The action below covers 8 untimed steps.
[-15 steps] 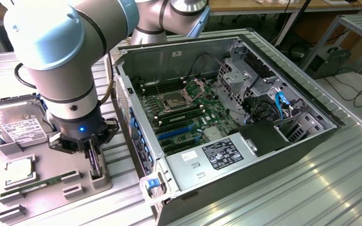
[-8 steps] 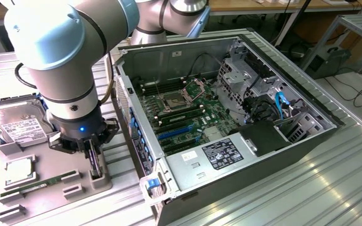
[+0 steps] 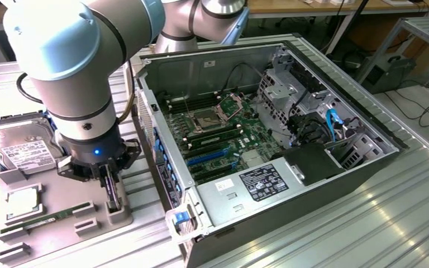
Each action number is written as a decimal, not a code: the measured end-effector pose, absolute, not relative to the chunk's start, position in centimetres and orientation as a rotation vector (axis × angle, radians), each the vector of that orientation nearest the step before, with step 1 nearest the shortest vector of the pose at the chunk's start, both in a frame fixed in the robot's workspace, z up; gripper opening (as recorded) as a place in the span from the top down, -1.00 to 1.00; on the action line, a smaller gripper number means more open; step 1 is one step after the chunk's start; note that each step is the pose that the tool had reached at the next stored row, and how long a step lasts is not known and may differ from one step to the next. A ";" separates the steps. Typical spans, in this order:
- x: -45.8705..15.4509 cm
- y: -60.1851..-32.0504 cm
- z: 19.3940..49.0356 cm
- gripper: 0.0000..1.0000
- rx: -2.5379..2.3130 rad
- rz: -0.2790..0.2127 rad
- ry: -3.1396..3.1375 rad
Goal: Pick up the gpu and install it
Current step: 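Pick up the gpu and move the gpu toward the slot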
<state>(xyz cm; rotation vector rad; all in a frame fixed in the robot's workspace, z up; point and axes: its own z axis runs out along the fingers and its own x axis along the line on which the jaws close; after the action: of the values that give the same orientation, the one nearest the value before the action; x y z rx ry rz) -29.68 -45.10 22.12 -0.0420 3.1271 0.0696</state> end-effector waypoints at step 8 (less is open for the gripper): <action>-29.7 -45.1 23.4 0.44 -0.042 0.070 3.127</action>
<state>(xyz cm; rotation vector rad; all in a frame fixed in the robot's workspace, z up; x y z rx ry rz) -29.68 -45.10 23.37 -0.0420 3.1272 0.0697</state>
